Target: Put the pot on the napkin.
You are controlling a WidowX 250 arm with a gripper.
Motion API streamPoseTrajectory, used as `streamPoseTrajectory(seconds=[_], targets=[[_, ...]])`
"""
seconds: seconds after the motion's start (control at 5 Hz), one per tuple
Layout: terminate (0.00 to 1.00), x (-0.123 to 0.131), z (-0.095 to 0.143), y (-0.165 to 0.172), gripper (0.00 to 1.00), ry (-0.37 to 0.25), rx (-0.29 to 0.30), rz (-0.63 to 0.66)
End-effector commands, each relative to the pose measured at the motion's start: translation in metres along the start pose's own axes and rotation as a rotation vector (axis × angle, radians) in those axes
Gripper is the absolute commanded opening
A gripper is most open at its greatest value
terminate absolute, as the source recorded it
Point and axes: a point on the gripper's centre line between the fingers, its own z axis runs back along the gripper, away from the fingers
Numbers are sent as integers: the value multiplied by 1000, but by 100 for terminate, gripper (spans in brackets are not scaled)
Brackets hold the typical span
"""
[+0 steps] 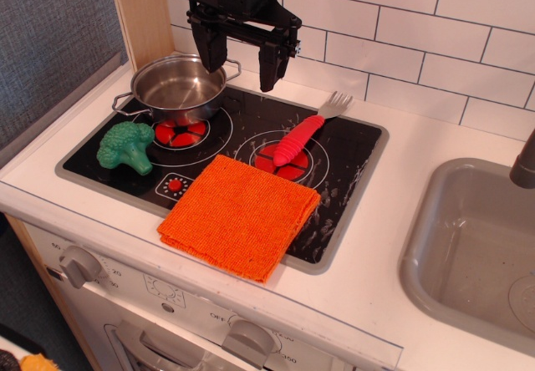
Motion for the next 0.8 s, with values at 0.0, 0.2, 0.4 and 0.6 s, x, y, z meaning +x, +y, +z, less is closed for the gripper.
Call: streamPoseTrajectory(seconds=[0.0,0.2,0.4,0.6], targets=[[0,0,0,0,100,0,0,0],[0,6,3,24,100,-15,-10,19],[0,18,-3,49,100,-22,15,47],[0,18,-24,70,100,21,32,72]])
